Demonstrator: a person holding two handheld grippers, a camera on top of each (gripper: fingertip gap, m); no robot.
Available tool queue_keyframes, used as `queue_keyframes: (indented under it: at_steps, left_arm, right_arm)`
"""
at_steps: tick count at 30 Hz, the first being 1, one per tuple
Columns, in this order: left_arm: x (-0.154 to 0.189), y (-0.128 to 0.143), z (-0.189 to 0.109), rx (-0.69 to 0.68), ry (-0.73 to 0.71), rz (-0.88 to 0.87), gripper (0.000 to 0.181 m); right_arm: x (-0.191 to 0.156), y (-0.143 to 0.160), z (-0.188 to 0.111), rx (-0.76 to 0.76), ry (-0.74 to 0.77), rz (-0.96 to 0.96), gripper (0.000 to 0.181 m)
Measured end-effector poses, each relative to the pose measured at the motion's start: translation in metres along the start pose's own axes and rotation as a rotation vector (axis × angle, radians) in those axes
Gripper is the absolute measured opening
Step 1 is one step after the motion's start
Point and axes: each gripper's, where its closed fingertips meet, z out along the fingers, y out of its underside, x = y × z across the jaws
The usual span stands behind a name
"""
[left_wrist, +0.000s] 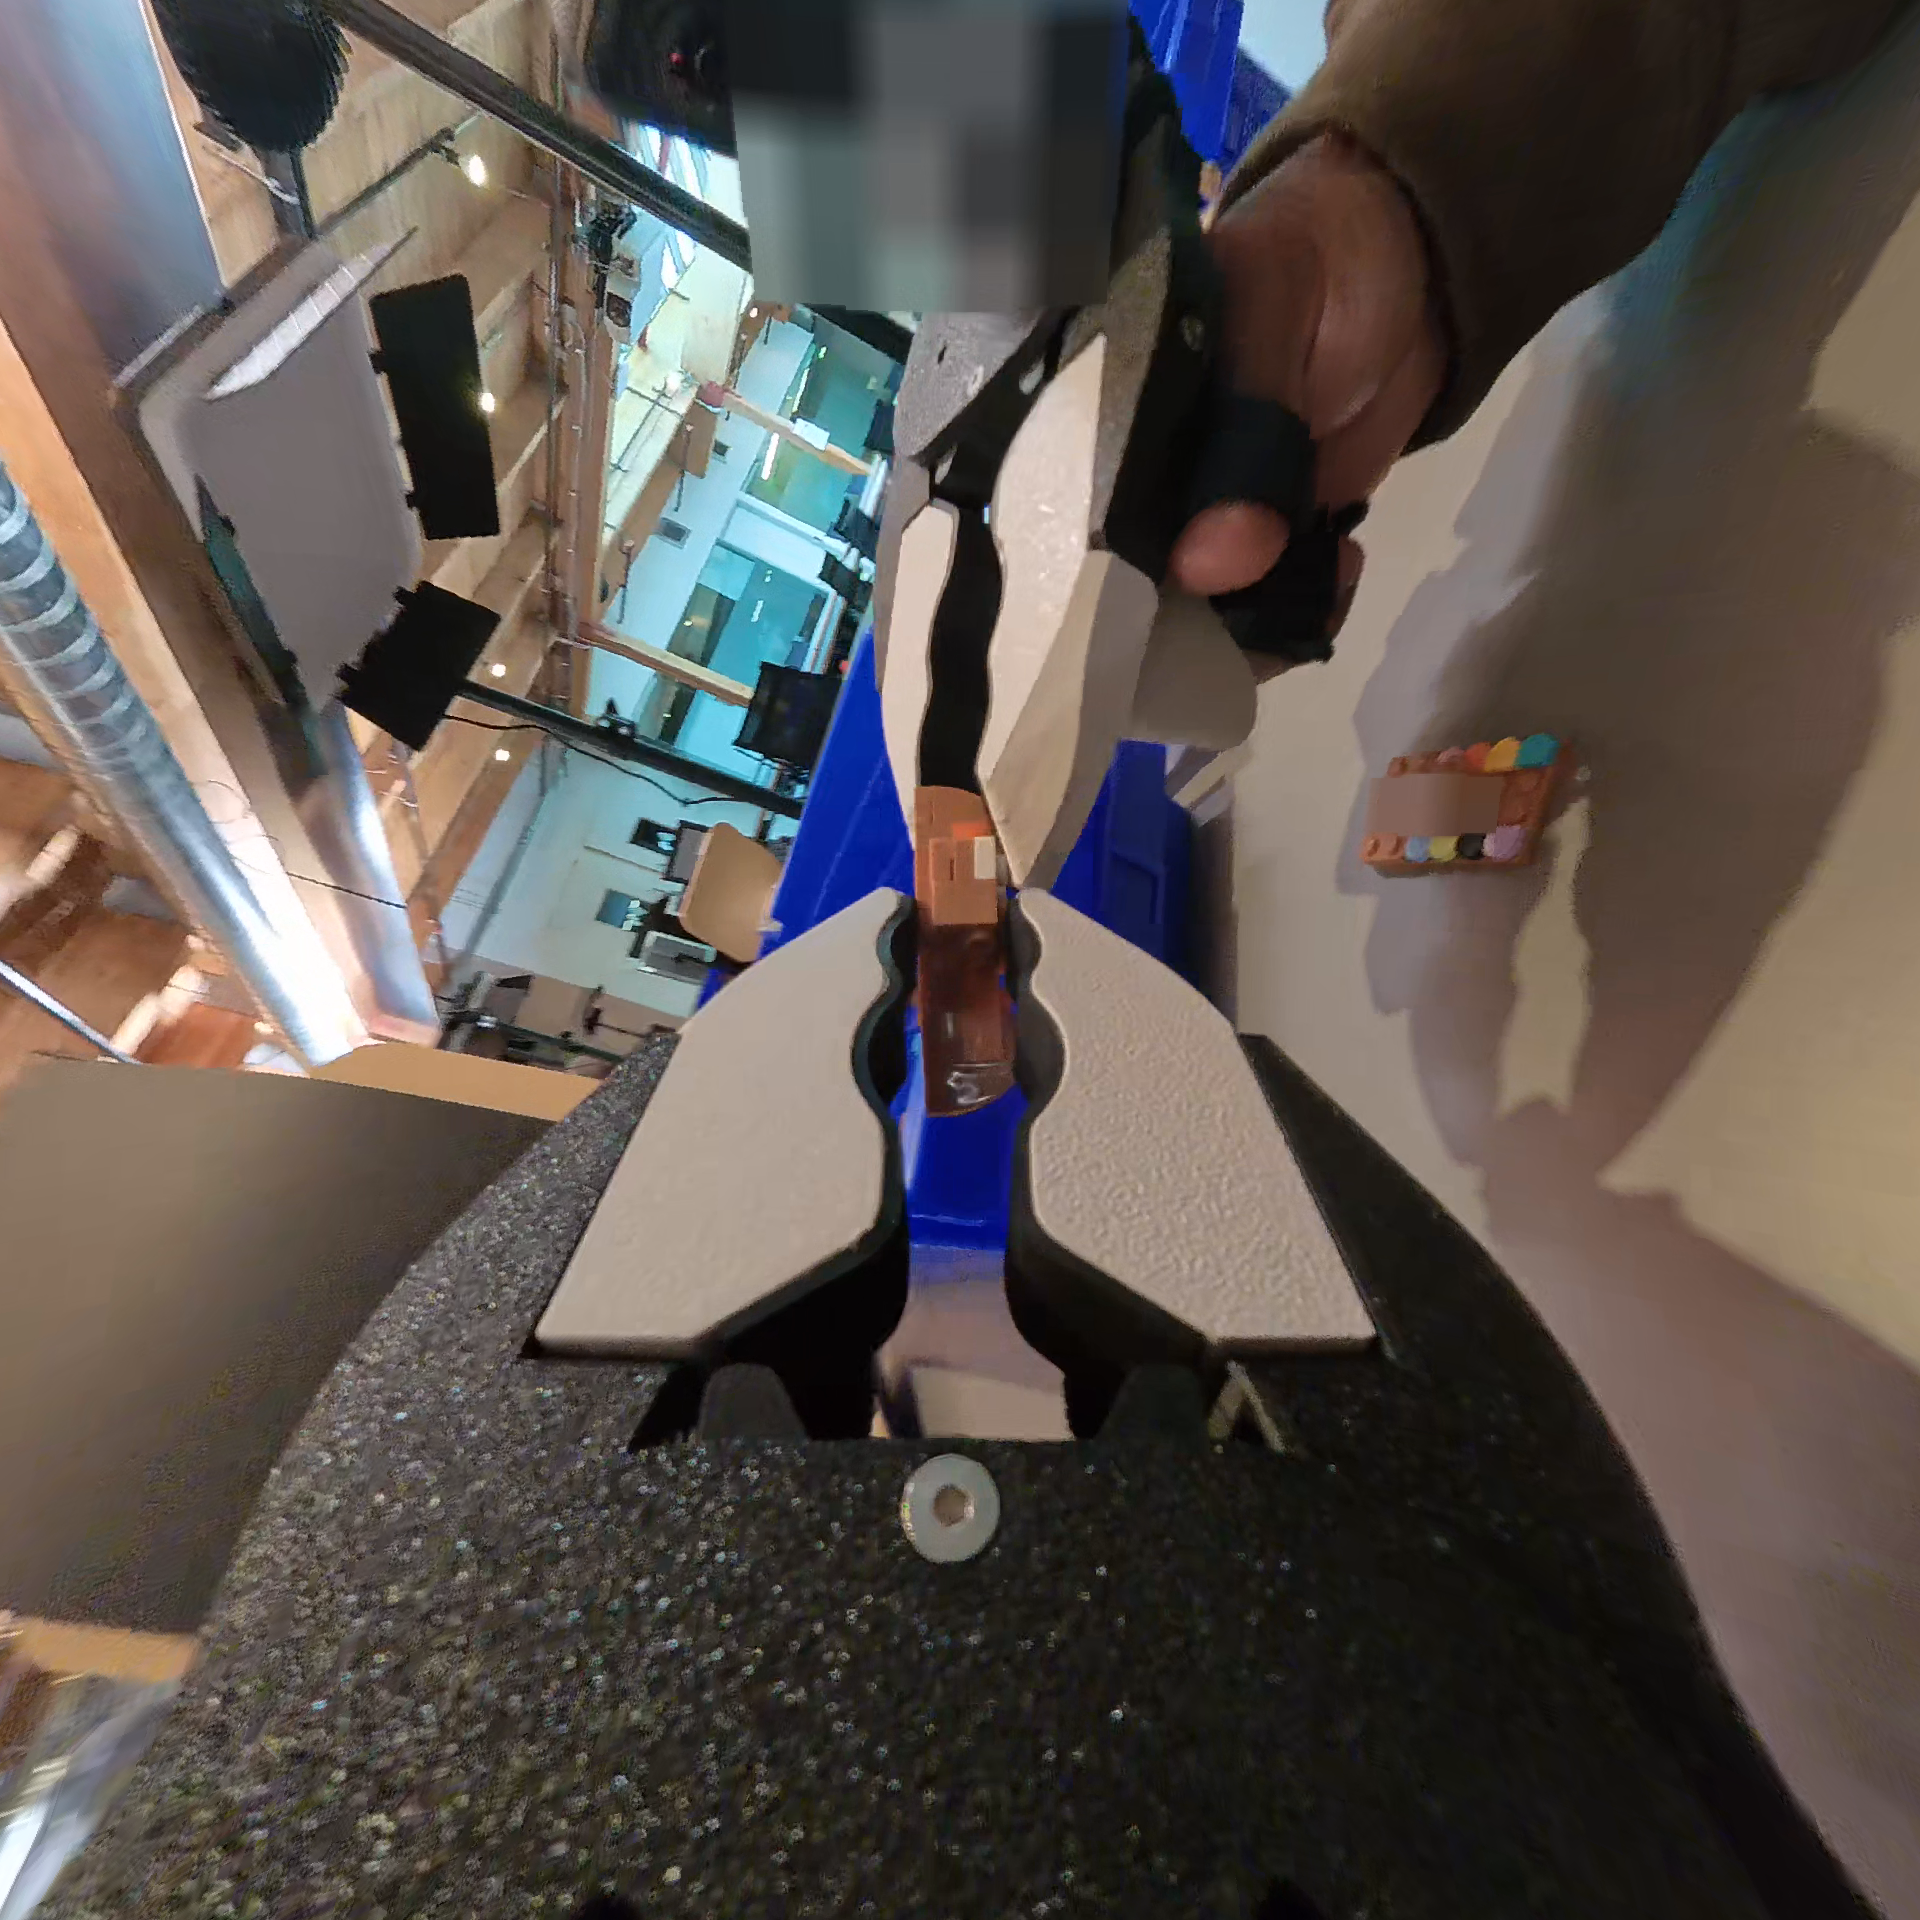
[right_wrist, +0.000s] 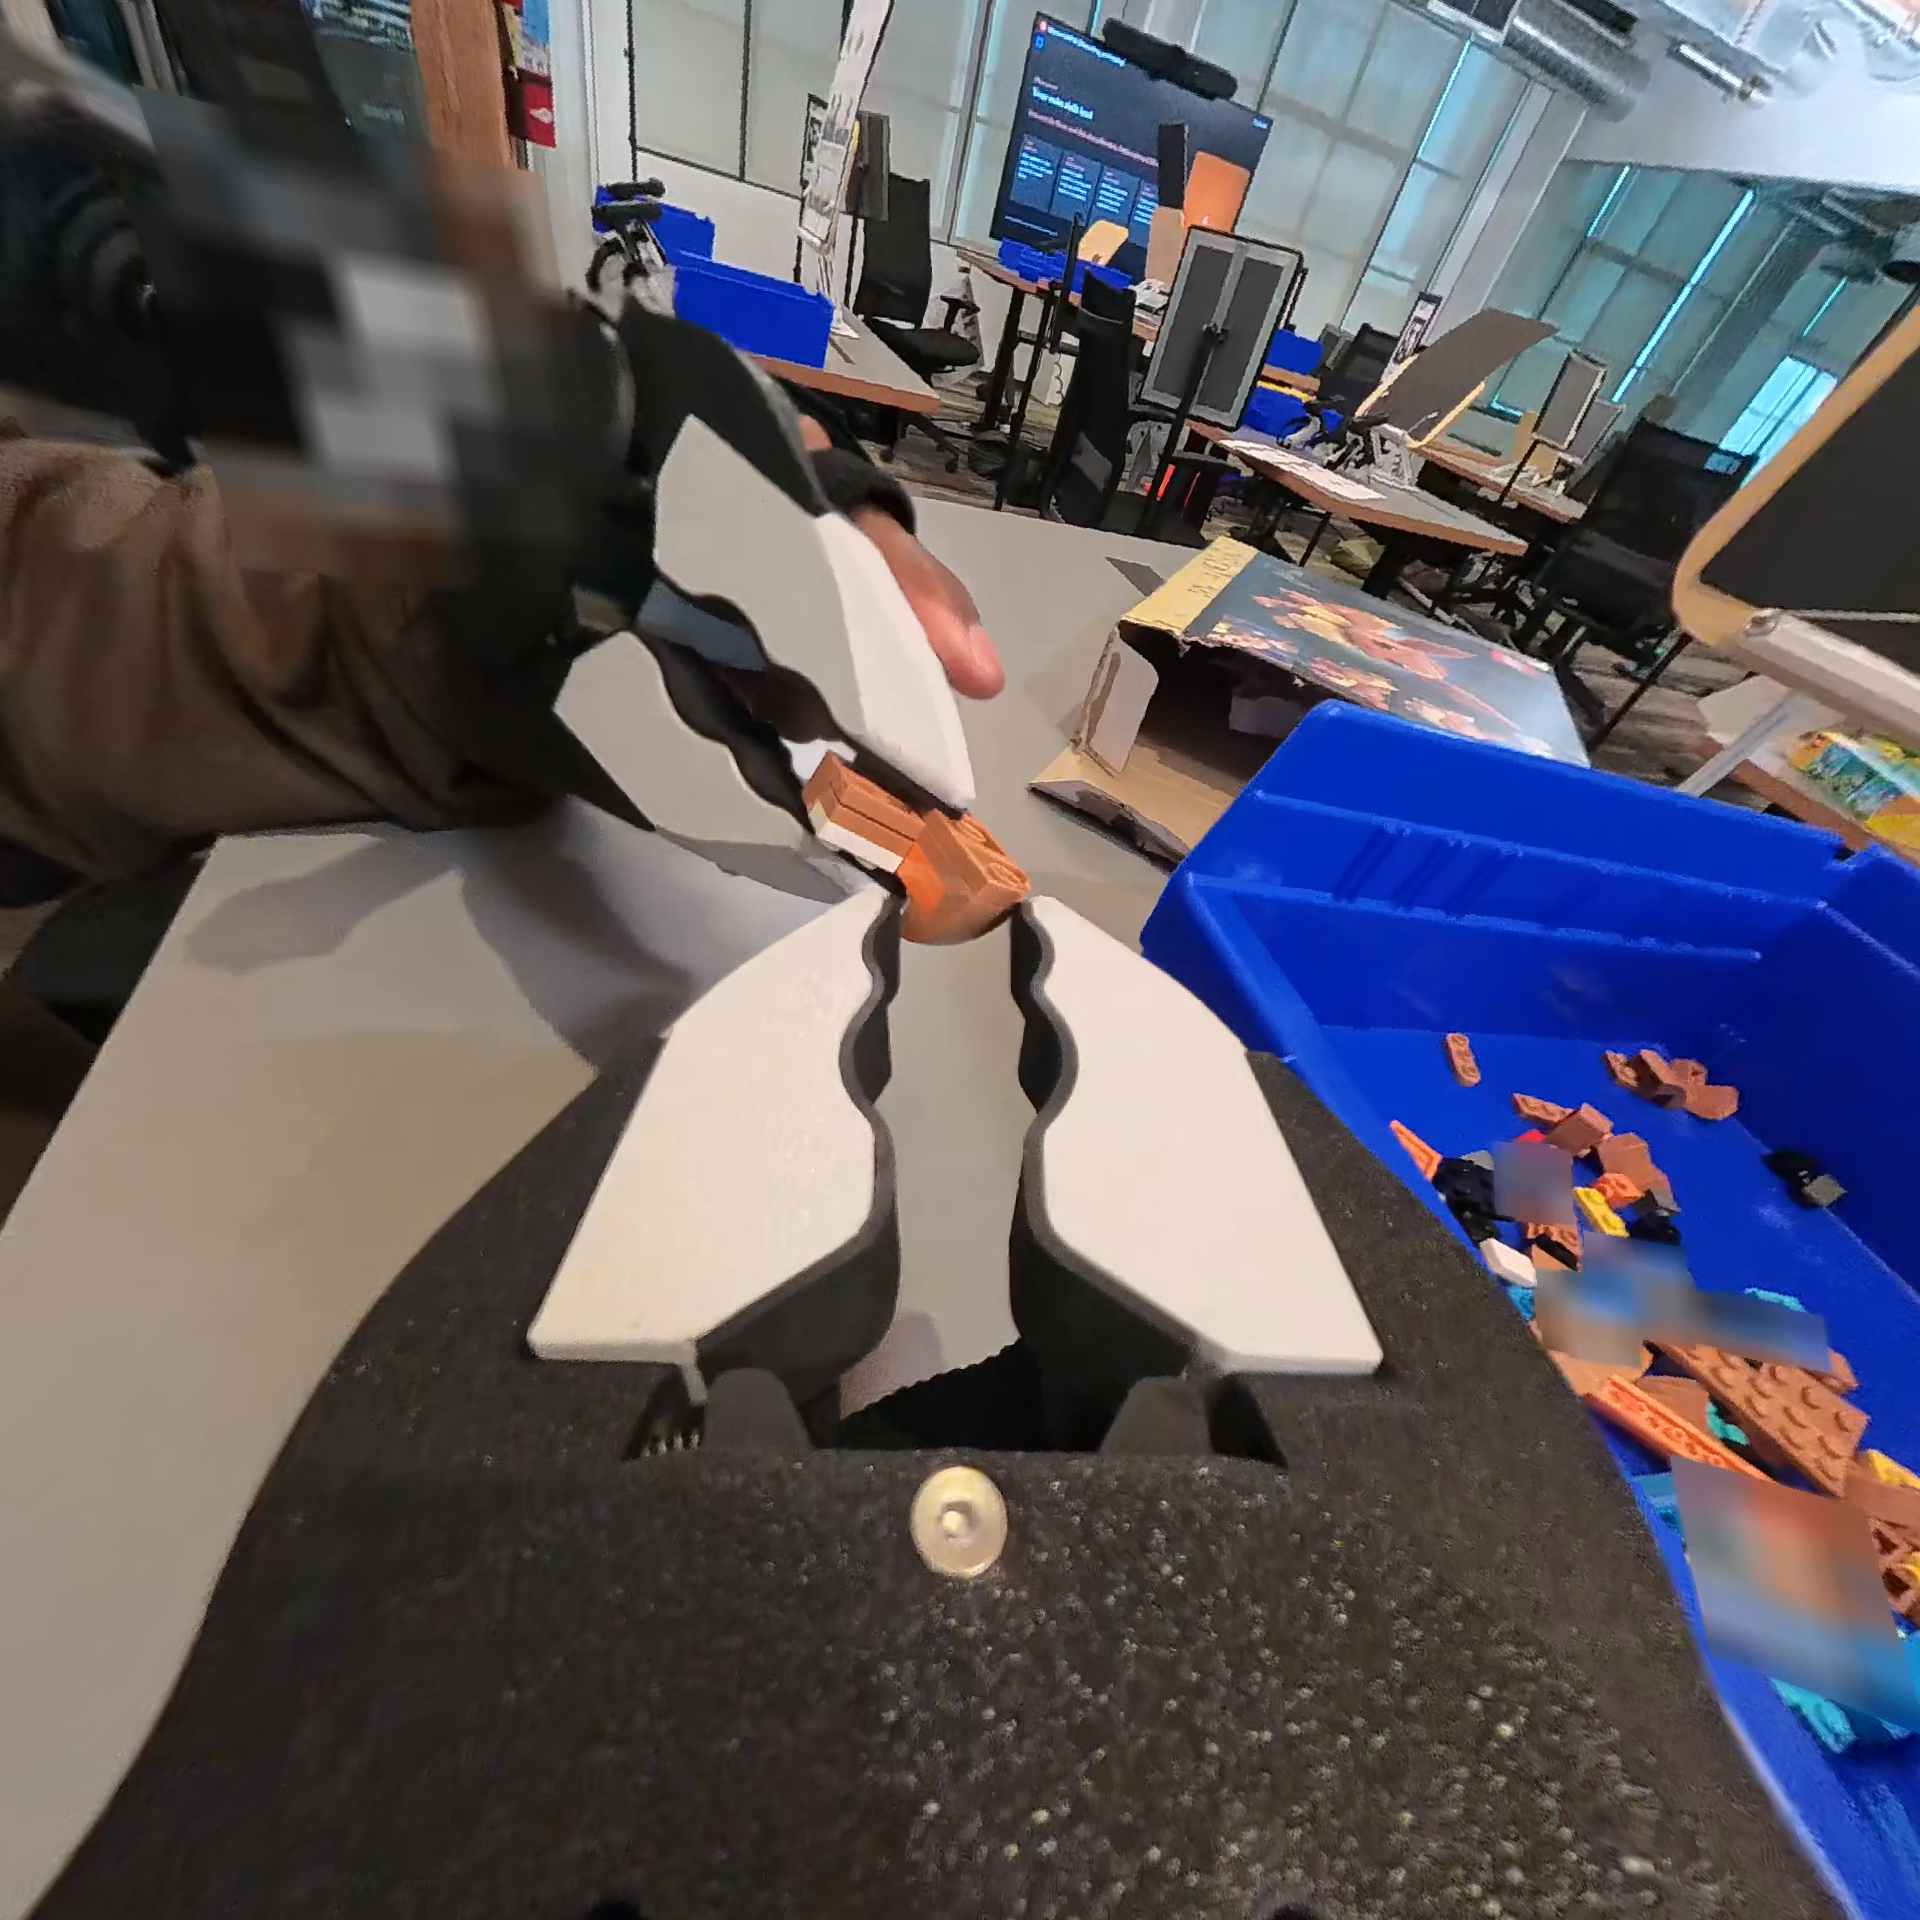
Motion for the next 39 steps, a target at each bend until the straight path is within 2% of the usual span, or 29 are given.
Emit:
queue_keyframes:
  at_steps: [5,9,12,17,21,30,35,39]
  left_arm:
    - [0.007,-0.001,0.000,0.026,0.111,-0.184,0.018]
    - [0.011,-0.005,-0.001,0.046,0.169,-0.244,0.019]
    - [0.008,-0.004,-0.001,0.035,0.128,-0.186,0.019]
    - [0.009,-0.001,0.000,-0.029,0.044,0.082,0.017]
    - [0.012,-0.007,0.002,-0.031,0.012,0.195,0.016]
    - [-0.002,-0.011,0.000,-0.043,-0.088,0.225,0.015]
    - [0.000,-0.015,0.000,-0.035,-0.093,0.270,0.015]
    - [0.003,-0.018,-0.001,-0.025,-0.054,0.208,0.016]
  right_arm:
    - [-0.002,0.004,-0.003,-0.052,0.036,-0.167,0.022]
    - [-0.005,0.005,-0.005,-0.070,0.032,-0.243,0.022]
    - [-0.004,0.002,-0.004,-0.053,0.019,-0.155,0.022]
    - [-0.005,0.002,-0.003,-0.012,-0.048,0.053,0.023]
    - [-0.006,-0.006,-0.008,0.039,-0.115,0.170,0.017]
    - [-0.008,-0.006,-0.010,0.026,-0.121,0.156,0.025]
    - [-0.009,-0.008,-0.009,0.043,-0.119,0.155,0.018]
    - [-0.011,-0.007,-0.010,0.034,-0.092,0.027,0.019]
